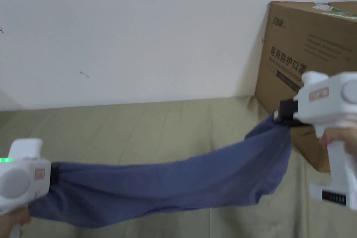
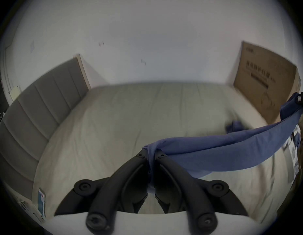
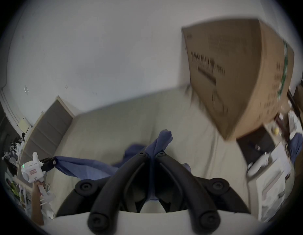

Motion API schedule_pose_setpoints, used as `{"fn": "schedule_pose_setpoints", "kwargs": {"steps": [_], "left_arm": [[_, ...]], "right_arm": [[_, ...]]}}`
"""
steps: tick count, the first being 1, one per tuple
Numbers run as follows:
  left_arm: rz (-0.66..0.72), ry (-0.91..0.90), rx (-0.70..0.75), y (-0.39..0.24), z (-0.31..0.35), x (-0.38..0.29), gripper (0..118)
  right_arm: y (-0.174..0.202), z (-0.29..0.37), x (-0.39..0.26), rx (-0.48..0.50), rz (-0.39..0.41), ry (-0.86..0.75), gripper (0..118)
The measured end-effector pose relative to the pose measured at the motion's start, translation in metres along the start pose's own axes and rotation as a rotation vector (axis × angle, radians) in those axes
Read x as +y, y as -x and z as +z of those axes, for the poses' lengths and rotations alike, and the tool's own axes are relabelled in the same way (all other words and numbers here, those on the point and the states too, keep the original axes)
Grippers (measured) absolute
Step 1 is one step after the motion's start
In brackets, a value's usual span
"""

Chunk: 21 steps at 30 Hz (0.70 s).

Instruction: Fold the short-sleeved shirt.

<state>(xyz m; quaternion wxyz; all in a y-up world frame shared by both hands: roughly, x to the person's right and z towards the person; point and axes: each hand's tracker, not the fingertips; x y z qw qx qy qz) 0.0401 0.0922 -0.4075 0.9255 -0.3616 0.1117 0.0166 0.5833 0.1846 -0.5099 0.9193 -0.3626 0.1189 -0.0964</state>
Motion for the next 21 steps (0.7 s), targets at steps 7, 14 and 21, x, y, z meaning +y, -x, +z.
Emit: {"fn": "schedule_pose_setpoints", "kwargs": {"steps": [7, 14, 21], "left_arm": [[0.075, 0.080, -0.035, 0.015, 0.049, -0.105, 4], [0.055, 0.120, -0.039, 0.030, 0.112, -0.181, 4], [0.066, 0.179, -0.036, 0.048, 0.171, -0.261, 4]], "right_arm": [[-0.023, 0.022, -0.163, 0.048, -0.017, 0.187, 3], [-0.042, 0.116, -0.278, 0.047, -0.044, 0.252, 3], [-0.083, 0.194, -0.347, 0.010, -0.176, 0.280, 3]]}}
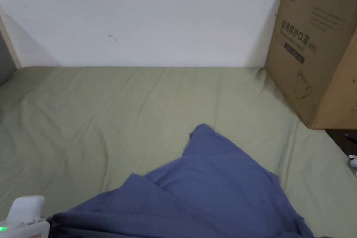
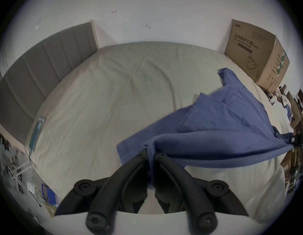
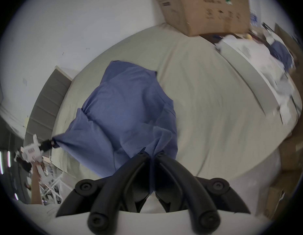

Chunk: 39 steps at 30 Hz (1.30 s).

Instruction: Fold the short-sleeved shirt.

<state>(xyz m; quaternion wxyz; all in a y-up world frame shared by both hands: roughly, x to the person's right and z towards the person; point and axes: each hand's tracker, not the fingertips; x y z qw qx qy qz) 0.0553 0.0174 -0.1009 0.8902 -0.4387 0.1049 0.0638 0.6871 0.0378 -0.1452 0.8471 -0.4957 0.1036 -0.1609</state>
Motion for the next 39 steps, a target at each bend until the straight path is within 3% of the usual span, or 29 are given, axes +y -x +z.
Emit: {"fn": "schedule_pose_setpoints", "kwargs": {"steps": [3, 4, 6, 8, 9, 10, 11, 12, 15, 17, 19, 21, 22, 23, 25, 29, 34, 35, 36, 37, 38, 39], "left_arm": [[0.002, 0.037, -0.023, 0.000, 0.000, -0.025, 4], [-0.005, 0.050, -0.013, -0.003, 0.000, -0.029, 4], [-0.010, 0.048, -0.007, -0.005, 0.001, -0.034, 4], [0.000, 0.033, -0.009, -0.005, 0.002, -0.037, 11], [-0.002, 0.045, -0.007, -0.005, 0.002, -0.036, 30], [0.002, 0.066, -0.018, -0.002, 0.003, -0.035, 75], [0.001, 0.087, -0.017, -0.001, 0.002, -0.036, 104], [0.005, 0.101, -0.027, 0.002, 0.004, -0.036, 117], [0.104, 0.011, -0.119, 0.010, 0.030, -0.036, 118], [0.195, -0.008, -0.235, 0.020, 0.045, -0.030, 118], [0.180, -0.006, -0.212, 0.026, 0.058, -0.027, 118], [0.160, -0.026, -0.170, 0.029, 0.068, -0.025, 114], [0.143, -0.033, -0.154, 0.031, 0.072, -0.026, 98], [0.146, -0.044, -0.143, 0.032, 0.073, -0.028, 71], [0.177, -0.021, -0.084, 0.039, 0.068, -0.033, 5], [0.209, 0.015, -0.012, 0.055, 0.054, -0.043, 0], [0.229, 0.025, -0.020, 0.065, 0.035, -0.033, 0], [0.225, 0.020, -0.022, 0.066, 0.030, -0.028, 6], [0.220, 0.023, -0.024, 0.066, 0.023, -0.022, 28], [0.224, 0.030, -0.018, 0.067, 0.015, -0.016, 75], [0.227, 0.057, -0.017, 0.068, 0.004, -0.009, 106], [0.222, 0.100, -0.001, 0.068, -0.006, -0.004, 118]], "right_arm": [[-0.001, 0.000, -0.009, -0.018, 0.008, 0.000, 3], [0.003, 0.000, -0.008, -0.012, 0.053, -0.009, 3], [0.014, -0.002, -0.005, -0.008, 0.082, -0.009, 12], [0.022, -0.003, -0.001, -0.035, 0.071, -0.021, 60], [0.025, -0.002, 0.000, -0.036, 0.066, -0.030, 90], [0.027, -0.001, 0.000, -0.026, 0.067, -0.040, 110], [0.028, 0.000, 0.000, -0.022, 0.069, -0.047, 112], [0.031, 0.002, -0.001, -0.029, 0.071, -0.065, 109], [0.038, 0.013, -0.003, -0.027, 0.079, -0.110, 106], [0.048, 0.017, -0.005, -0.019, 0.097, -0.122, 92], [0.060, 0.021, -0.007, 0.011, 0.142, -0.147, 88], [0.079, 0.022, -0.010, 0.027, 0.181, -0.151, 56], [0.088, 0.020, -0.012, 0.029, 0.200, -0.157, 37], [0.097, 0.018, -0.014, 0.033, 0.214, -0.163, 24], [0.116, 0.012, -0.019, 0.068, 0.233, -0.167, 6], [0.144, -0.005, -0.020, 0.158, 0.235, -0.140, 0], [0.170, -0.032, -0.015, 0.171, 0.283, -0.077, 0], [0.173, -0.035, -0.015, 0.170, 0.286, -0.075, 0], [0.177, -0.039, -0.014, 0.172, 0.293, -0.066, 0], [0.179, -0.043, -0.013, 0.174, 0.294, -0.055, 0], [0.181, -0.047, -0.012, 0.175, 0.293, -0.047, 0], [0.182, -0.051, -0.011, 0.179, 0.291, -0.033, 0]]}}
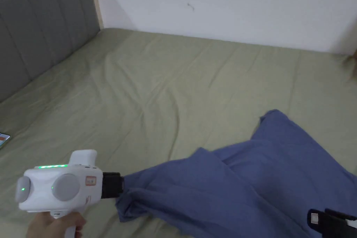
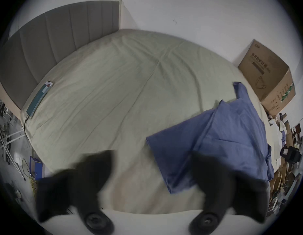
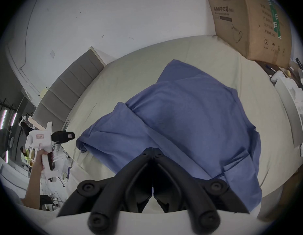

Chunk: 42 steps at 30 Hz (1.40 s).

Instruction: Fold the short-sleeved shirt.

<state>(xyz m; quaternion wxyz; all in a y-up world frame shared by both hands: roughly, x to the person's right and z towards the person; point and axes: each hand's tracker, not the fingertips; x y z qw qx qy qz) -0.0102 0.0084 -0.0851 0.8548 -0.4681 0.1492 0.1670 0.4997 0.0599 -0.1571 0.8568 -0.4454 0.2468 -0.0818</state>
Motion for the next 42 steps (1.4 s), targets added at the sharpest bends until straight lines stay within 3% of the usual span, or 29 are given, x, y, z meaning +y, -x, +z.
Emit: {"fn": "schedule_pose_setpoints", "kwargs": {"steps": [6, 10, 13, 16, 17, 18, 20, 21, 24, 28, 37, 38, 39, 40, 42], "left_arm": [[-0.076, 0.033, 0.054, -0.013, -0.048, 0.024, 117], [-0.097, 0.089, 0.070, -0.024, -0.070, 0.022, 110], [-0.119, 0.127, 0.017, -0.038, -0.077, 0.012, 93], [-0.152, 0.114, 0.070, -0.045, -0.082, 0.008, 91], [-0.134, 0.111, 0.081, -0.045, -0.079, 0.010, 82], [-0.118, 0.086, 0.083, -0.045, -0.073, 0.010, 65], [-0.145, 0.046, 0.081, -0.045, -0.064, 0.011, 9], [-0.154, 0.052, 0.060, -0.047, -0.063, 0.012, 2], [-0.187, 0.091, 0.042, -0.050, -0.066, 0.013, 2], [-0.112, 0.057, -0.034, -0.039, -0.043, 0.024, 2], [-0.169, -0.015, -0.041, -0.054, -0.006, 0.033, 2], [-0.173, -0.019, -0.040, -0.055, -0.005, 0.033, 2], [-0.175, -0.020, -0.037, -0.056, -0.005, 0.033, 2], [-0.180, -0.019, -0.032, -0.057, -0.006, 0.034, 2], [-0.188, -0.014, -0.016, -0.058, -0.007, 0.033, 2]], "right_arm": [[-0.011, -0.021, 0.004, -0.017, 0.004, 0.060, 0], [-0.020, -0.027, 0.004, -0.024, -0.033, 0.073, 0], [-0.027, -0.031, 0.003, -0.024, -0.046, 0.083, 0], [-0.033, -0.034, 0.002, -0.037, -0.060, 0.096, 0], [-0.035, -0.034, 0.002, -0.037, -0.065, 0.097, 0], [-0.037, -0.032, 0.001, -0.035, -0.070, 0.095, 0], [-0.039, -0.031, -0.001, -0.030, -0.077, 0.095, 0], [-0.042, -0.032, -0.001, -0.033, -0.080, 0.098, 0], [-0.048, -0.032, -0.003, -0.055, -0.103, 0.092, 0], [-0.062, -0.027, 0.006, -0.046, -0.116, 0.074, 0], [-0.089, -0.069, 0.096, -0.071, -0.045, 0.054, 1], [-0.091, -0.076, 0.108, -0.072, -0.032, 0.056, 14], [-0.094, -0.087, 0.124, -0.071, 0.025, 0.062, 14], [-0.096, -0.097, 0.140, -0.075, 0.070, 0.075, 23], [-0.101, -0.120, 0.168, -0.104, 0.110, 0.095, 87]]}}
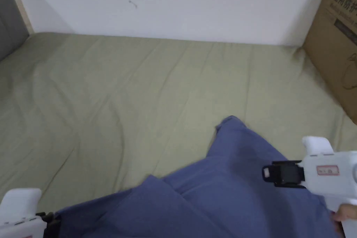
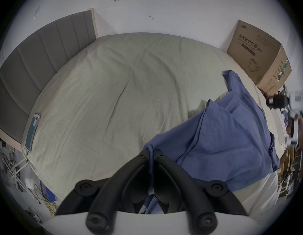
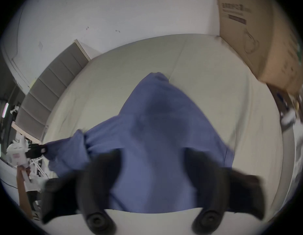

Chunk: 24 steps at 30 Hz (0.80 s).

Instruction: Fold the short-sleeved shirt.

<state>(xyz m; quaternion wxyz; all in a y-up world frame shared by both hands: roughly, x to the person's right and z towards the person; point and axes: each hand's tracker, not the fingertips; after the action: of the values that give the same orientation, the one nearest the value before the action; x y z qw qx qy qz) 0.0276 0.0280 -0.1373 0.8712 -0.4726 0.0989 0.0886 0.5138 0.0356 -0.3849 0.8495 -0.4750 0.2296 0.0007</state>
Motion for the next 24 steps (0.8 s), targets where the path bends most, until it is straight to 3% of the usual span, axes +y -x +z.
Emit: {"fn": "schedule_pose_setpoints", "kwargs": {"steps": [1, 2, 4, 6, 10, 12, 16, 17, 18, 19, 20, 22, 24], "left_arm": [[-0.009, -0.001, 0.010, -0.001, -0.001, 0.000, 2], [-0.012, -0.004, 0.013, -0.001, -0.001, -0.001, 2], [-0.003, 0.005, 0.015, 0.000, -0.003, 0.000, 2], [0.010, 0.013, 0.018, 0.001, -0.008, 0.002, 2], [0.034, 0.027, 0.037, 0.003, -0.019, 0.005, 2], [0.041, 0.028, 0.029, 0.002, -0.020, 0.008, 2], [0.039, 0.028, 0.040, 0.002, -0.020, 0.012, 2], [0.048, 0.026, 0.038, 0.003, -0.020, 0.013, 2], [0.056, 0.028, 0.032, 0.005, -0.021, 0.012, 2], [0.062, 0.029, 0.030, 0.006, -0.020, 0.012, 2], [0.065, 0.028, 0.028, 0.006, -0.020, 0.012, 2], [0.060, 0.029, 0.036, 0.004, -0.019, 0.012, 2], [0.048, 0.024, 0.040, 0.002, -0.016, 0.014, 2]], "right_arm": [[-0.003, -0.012, 0.014, -0.015, -0.010, -0.005, 107], [-0.007, -0.020, 0.024, -0.013, -0.009, -0.010, 110], [-0.020, -0.041, 0.050, -0.007, -0.009, -0.011, 107], [-0.028, -0.062, 0.066, -0.065, -0.049, 0.024, 107], [-0.033, -0.091, 0.081, -0.142, 0.060, 0.029, 107], [-0.034, -0.105, 0.082, -0.131, 0.061, 0.045, 102], [-0.029, -0.134, 0.070, -0.109, 0.062, 0.186, 73], [-0.026, -0.138, 0.064, -0.134, 0.088, 0.182, 69], [-0.020, -0.133, 0.061, -0.164, 0.119, 0.121, 57], [-0.017, -0.130, 0.060, -0.154, 0.110, 0.117, 22], [-0.018, -0.127, 0.061, -0.101, 0.064, 0.122, 1], [-0.017, -0.122, 0.062, -0.034, -0.015, 0.134, 1], [-0.011, -0.121, 0.062, -0.062, 0.041, 0.185, 1]]}}
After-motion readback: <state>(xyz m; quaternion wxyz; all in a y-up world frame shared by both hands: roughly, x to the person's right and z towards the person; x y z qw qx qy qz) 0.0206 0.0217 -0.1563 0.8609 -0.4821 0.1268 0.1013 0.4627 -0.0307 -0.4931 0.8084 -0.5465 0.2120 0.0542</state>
